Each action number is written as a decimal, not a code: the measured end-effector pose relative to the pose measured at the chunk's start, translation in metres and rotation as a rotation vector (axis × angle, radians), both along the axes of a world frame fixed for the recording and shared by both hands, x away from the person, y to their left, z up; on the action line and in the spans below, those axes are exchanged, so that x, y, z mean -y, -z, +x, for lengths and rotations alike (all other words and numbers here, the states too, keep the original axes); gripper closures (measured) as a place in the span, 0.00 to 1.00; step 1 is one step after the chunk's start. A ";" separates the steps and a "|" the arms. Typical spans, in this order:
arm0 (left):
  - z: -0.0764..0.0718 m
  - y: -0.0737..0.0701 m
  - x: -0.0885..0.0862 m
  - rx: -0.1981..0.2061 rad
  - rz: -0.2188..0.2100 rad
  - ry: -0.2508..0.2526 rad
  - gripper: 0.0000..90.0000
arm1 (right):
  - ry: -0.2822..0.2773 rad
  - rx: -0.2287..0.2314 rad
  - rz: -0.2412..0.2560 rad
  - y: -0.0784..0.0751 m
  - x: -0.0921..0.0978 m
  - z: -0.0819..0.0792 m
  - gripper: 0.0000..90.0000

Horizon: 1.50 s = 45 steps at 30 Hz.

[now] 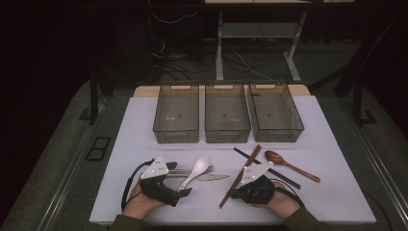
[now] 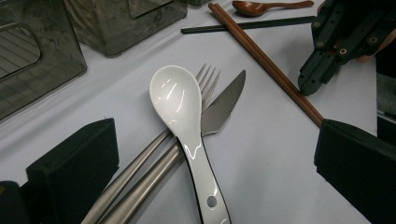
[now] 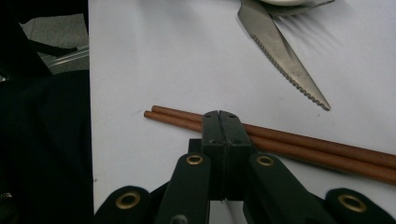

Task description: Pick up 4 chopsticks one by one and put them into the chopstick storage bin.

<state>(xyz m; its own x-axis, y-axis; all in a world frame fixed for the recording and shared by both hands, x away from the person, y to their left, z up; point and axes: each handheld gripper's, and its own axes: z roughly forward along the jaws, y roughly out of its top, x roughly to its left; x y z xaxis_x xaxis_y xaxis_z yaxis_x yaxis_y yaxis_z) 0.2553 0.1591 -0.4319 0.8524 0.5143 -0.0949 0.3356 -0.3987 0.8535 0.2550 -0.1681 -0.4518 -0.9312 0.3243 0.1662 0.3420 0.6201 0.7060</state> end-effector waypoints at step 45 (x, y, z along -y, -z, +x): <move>0.001 0.001 0.000 -0.005 -0.002 -0.001 0.00 | 0.244 0.090 -0.023 -0.026 0.020 0.068 0.99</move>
<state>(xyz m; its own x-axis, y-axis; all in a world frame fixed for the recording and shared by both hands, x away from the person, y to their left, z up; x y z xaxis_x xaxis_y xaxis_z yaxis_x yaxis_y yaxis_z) 0.2561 0.1592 -0.4324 0.8513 0.5151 -0.0997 0.3399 -0.3968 0.8526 0.3226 -0.1882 -0.4258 -0.8359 0.5435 0.0761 0.4196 0.5436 0.7269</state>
